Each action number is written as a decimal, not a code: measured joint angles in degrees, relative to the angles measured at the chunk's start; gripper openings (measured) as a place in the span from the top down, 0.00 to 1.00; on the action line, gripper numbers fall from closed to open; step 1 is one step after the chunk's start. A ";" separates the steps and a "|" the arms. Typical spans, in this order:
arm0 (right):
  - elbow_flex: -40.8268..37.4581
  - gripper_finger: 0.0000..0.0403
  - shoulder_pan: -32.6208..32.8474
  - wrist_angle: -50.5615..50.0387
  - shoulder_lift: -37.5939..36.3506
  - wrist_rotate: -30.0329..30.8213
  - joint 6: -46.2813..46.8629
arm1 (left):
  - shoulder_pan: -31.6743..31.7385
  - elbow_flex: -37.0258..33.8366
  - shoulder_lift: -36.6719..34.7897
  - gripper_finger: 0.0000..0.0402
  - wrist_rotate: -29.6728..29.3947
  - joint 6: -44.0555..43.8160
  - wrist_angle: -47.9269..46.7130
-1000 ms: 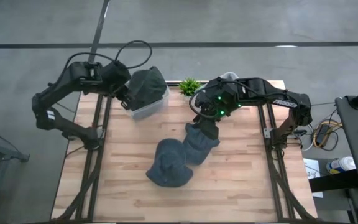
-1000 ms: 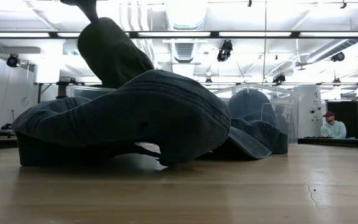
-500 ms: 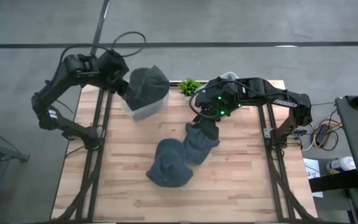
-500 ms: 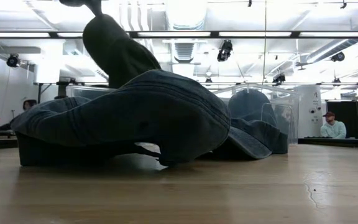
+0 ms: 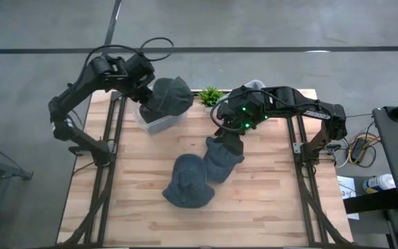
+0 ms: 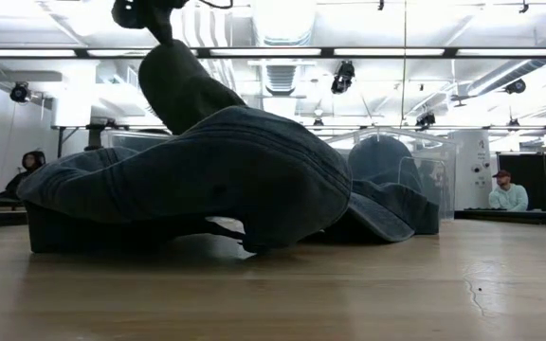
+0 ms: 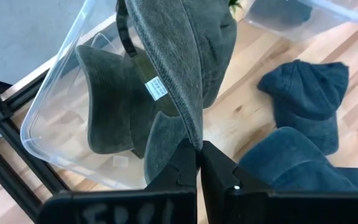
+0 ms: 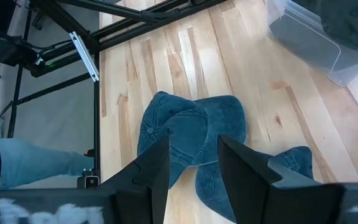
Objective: Pick & Place hat
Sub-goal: Put the black cap into the left transparent bin
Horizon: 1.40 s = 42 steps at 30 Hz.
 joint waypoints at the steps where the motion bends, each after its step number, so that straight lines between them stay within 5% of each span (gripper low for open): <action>1: 0.00 0.69 0.00 0.01 0.00 0.00 -0.13 | 0.25 0.00 0.34 1.00 0.00 0.16 -0.02; 26: 0.00 0.69 -0.28 1.46 -0.07 3.17 -4.64 | 0.57 2.01 -10.17 1.00 1.53 -4.77 -0.08; 36: 0.00 0.69 -0.59 1.84 -0.07 3.17 -6.15 | 0.57 -0.71 -10.35 1.00 6.89 -5.67 -0.09; 42: 0.00 0.69 -1.09 2.10 -0.07 3.19 -6.93 | 0.57 -3.02 -9.95 1.00 5.00 -5.41 -0.10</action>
